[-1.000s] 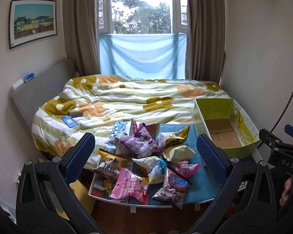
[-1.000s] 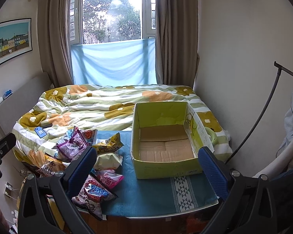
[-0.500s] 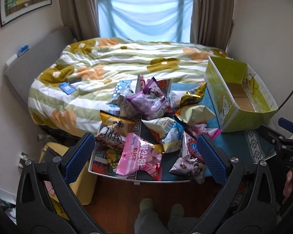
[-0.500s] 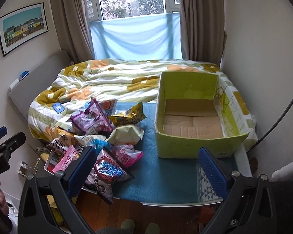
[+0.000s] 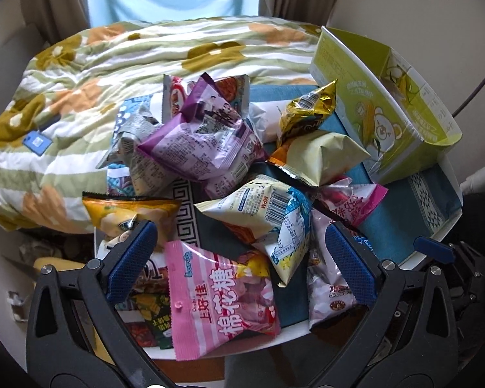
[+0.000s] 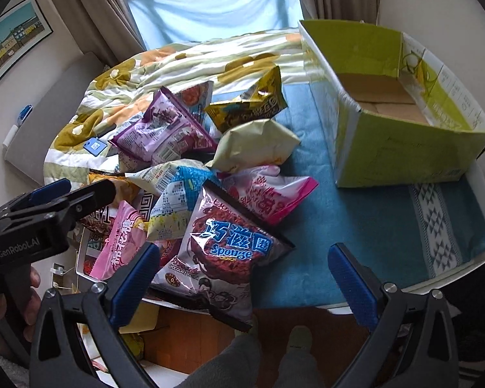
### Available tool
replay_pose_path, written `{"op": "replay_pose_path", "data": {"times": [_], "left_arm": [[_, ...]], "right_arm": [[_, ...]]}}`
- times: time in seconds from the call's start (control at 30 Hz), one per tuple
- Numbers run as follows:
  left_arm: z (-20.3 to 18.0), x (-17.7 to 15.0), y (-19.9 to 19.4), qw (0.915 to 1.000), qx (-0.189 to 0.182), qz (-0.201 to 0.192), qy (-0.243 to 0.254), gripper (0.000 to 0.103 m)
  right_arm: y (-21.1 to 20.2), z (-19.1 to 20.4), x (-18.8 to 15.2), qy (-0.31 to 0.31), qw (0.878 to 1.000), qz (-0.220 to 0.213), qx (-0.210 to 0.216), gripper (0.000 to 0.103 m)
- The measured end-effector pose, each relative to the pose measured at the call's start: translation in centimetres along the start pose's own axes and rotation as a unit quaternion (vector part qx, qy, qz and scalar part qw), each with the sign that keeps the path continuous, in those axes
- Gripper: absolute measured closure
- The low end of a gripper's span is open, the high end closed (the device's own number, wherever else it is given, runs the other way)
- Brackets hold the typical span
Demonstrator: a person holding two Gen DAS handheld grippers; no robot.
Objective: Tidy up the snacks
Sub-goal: 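Grasp the brown Sponge bag with right tool while left tool grasps white MPM bag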
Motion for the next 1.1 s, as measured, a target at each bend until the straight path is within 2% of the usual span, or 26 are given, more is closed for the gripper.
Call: {"op": "replay_pose_path", "data": {"times": [0.2,0.3,0.43,0.47,0.53,0.6,0.67,0.73,0.9,0.93,0.97,1.1], "left_arm": [[-1.9,0.4,4.5,0.9973,-0.027,0.034,0.059,0.001],[-2.7,0.1,6.2,0.9953,-0.030,0.045,0.081,0.001],[-3.4,-0.2,7.5,0.9930,-0.049,0.057,0.091,0.001],[-3.5,-0.2,7.8,0.9926,-0.049,0.058,0.095,0.001],[-3.5,-0.2,8.2,0.9917,-0.054,0.061,0.099,0.007],[-3.5,-0.1,8.5,0.9907,-0.072,0.068,0.094,0.016],[-3.5,0.0,8.6,0.9904,-0.079,0.068,0.091,0.018],[-3.5,0.0,8.5,0.9907,-0.083,0.061,0.089,0.028],[-3.5,-0.5,8.1,0.9893,-0.098,0.061,0.089,0.040],[-3.5,-0.5,8.0,0.9891,-0.100,0.062,0.089,0.042],[-3.5,-0.5,7.8,0.9891,-0.099,0.061,0.091,0.043],[-3.9,-0.8,6.7,0.9898,-0.087,0.051,0.100,0.048]], "right_arm": [[3.5,-0.3,-1.0,0.064,0.998,0.027,-0.004,0.000],[5.0,-0.5,-1.5,0.081,0.996,0.045,-0.002,0.000],[6.2,-0.9,-1.9,0.096,0.994,0.055,-0.008,0.001],[6.3,-1.0,-1.9,0.102,0.993,0.055,-0.006,0.004],[6.6,-1.1,-2.0,0.109,0.992,0.059,-0.002,0.013],[6.9,-1.2,-2.1,0.110,0.992,0.060,-0.003,0.016],[6.8,-1.3,-2.1,0.111,0.992,0.058,-0.004,0.018],[6.7,-1.4,-2.2,0.110,0.992,0.057,-0.004,0.021],[6.4,-1.6,-2.1,0.115,0.992,0.054,0.002,0.030],[6.3,-1.6,-2.1,0.114,0.992,0.055,0.003,0.034],[6.3,-1.4,-2.0,0.112,0.992,0.054,0.004,0.042],[6.1,-1.2,-2.0,0.106,0.993,0.057,0.002,0.045]]}}
Point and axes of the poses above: each gripper's, at about its wrist camera, not at the fingertips, and y roughly the way its jaws point, z to its left, x to its top, the point moved 6 cm from there along y, roughly the way its jaws point, and after that the axes turned 12 degrees about x, right-handed, at the moved point
